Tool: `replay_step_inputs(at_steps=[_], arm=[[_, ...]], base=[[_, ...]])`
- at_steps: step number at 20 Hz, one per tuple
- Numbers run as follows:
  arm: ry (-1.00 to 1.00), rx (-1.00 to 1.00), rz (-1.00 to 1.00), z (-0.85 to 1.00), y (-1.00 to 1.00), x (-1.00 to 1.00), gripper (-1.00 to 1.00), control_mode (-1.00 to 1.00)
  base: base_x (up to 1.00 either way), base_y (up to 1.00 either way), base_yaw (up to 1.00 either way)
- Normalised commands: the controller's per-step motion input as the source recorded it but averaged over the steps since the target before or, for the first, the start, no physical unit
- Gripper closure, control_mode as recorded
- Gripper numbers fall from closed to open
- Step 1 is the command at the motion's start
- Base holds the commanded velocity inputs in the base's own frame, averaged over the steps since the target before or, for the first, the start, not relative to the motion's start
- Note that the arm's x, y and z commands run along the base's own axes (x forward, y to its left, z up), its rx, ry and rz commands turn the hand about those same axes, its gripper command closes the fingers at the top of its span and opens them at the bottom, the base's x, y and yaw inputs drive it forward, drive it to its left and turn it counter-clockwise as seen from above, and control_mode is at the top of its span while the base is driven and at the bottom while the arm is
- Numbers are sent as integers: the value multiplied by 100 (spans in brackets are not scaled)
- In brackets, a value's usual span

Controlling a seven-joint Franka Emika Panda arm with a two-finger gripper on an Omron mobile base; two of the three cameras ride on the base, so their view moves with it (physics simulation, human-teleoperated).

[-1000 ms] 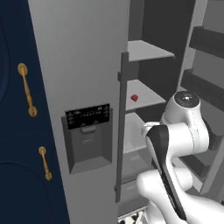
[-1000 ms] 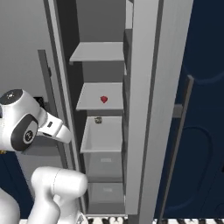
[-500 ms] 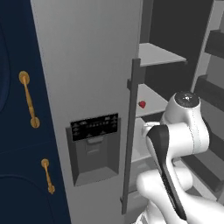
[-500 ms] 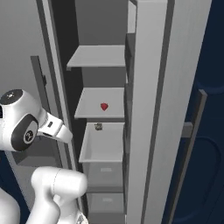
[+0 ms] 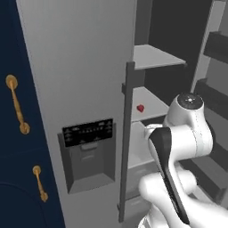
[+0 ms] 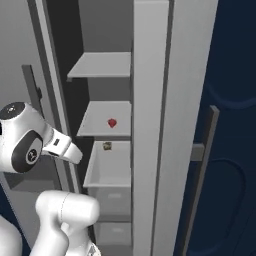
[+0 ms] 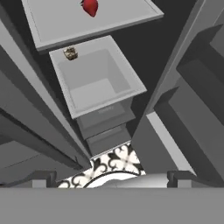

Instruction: Take the strawberry from the fridge and place it on top of the pancake, located on the dining counter.

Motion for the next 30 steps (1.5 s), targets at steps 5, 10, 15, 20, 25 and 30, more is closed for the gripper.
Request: replay_step_inputs(at_steps=[5,10,15,20,25,30], arm=[[0,0,0,0,0,0,-100,100],[0,0,0,0,0,0,-100,100],[0,0,0,0,0,0,-100,100],[0,0,0,0,0,0,-100,100],[0,0,0,0,0,0,-100,100],[-17,5,26,0,-16,45,-100,-100]], base=[[50,-30,4],[48,-6,1],[34,-5,1],[6,-1,3],[3,0,0],[6,0,3]])
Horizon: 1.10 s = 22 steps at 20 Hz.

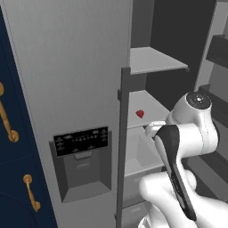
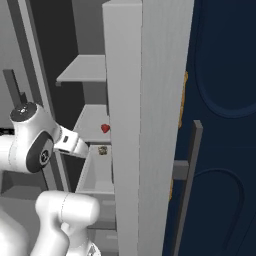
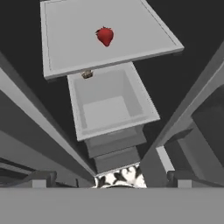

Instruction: Take the strawberry from the fridge and place it on top of the pancake, located on the dining counter.

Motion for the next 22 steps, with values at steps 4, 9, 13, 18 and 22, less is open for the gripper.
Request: replay_step_inputs(at_steps=[4,9,13,18,22], arm=[[-22,2,24,0,-4,59,-100,-100],[-10,3,1,0,-16,97,-100,-100],[1,1,3,0,-33,57,-100,-100],[5,0,0,0,-10,68,-100,-100],[4,0,0,-7,-1,73,-100,-100]], base=[[0,0,0],[0,0,0],[0,0,0],[0,0,0],[0,0,0]])
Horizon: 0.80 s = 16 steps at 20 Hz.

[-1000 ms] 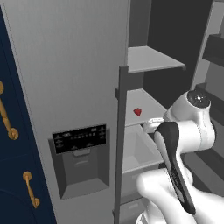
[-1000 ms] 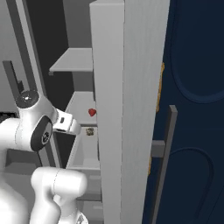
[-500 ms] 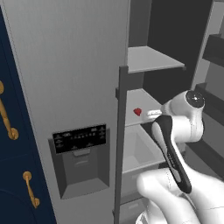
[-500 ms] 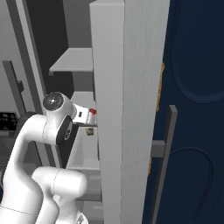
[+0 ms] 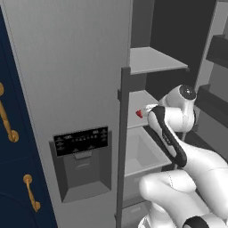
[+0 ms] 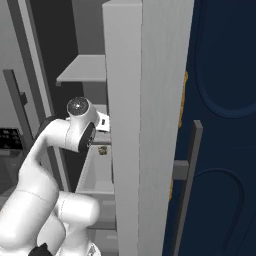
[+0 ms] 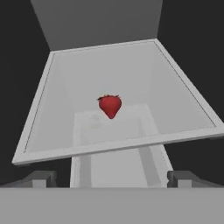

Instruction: Take the strawberry from the fridge and place it on top of the pancake, located on the dining counter.

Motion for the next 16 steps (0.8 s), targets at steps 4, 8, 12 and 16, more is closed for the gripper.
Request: replay_step_inputs(at_steps=[4,8,12,16], arm=[[1,0,0,-34,6,71,-100,-100],[0,0,0,-36,3,63,-100,-100],[1,0,0,-15,2,65,-100,-100],[0,0,0,-22,3,50,-100,-100]], base=[[0,0,0],[0,0,0],[0,0,0],[0,0,0]])
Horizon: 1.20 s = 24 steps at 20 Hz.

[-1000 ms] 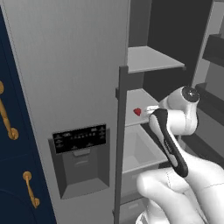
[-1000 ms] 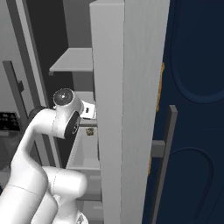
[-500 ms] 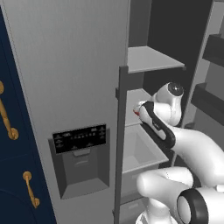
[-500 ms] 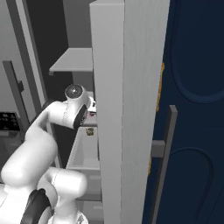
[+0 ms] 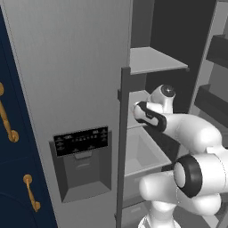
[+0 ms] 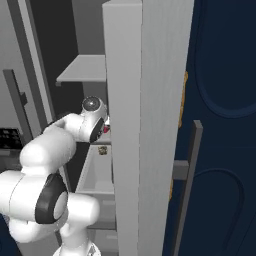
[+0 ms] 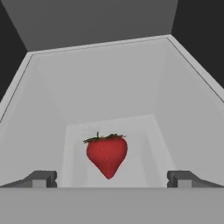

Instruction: Take the strawberry from the fridge and place it on top of the pancake, located on the dining counter.

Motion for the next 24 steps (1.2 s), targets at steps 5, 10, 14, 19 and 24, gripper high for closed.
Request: replay_step_inputs(at_steps=[5,10,14,19,24], arm=[[0,0,0,-30,0,36,-100,-100],[1,0,0,-43,5,36,-100,-100],[0,0,0,-24,0,39,-100,-100],[0,0,0,-16,1,8,100,-100],[0,0,-6,-24,1,-18,100,-100]], base=[[0,0,0],[0,0,0],[0,0,0],[0,0,0],[0,0,0]])
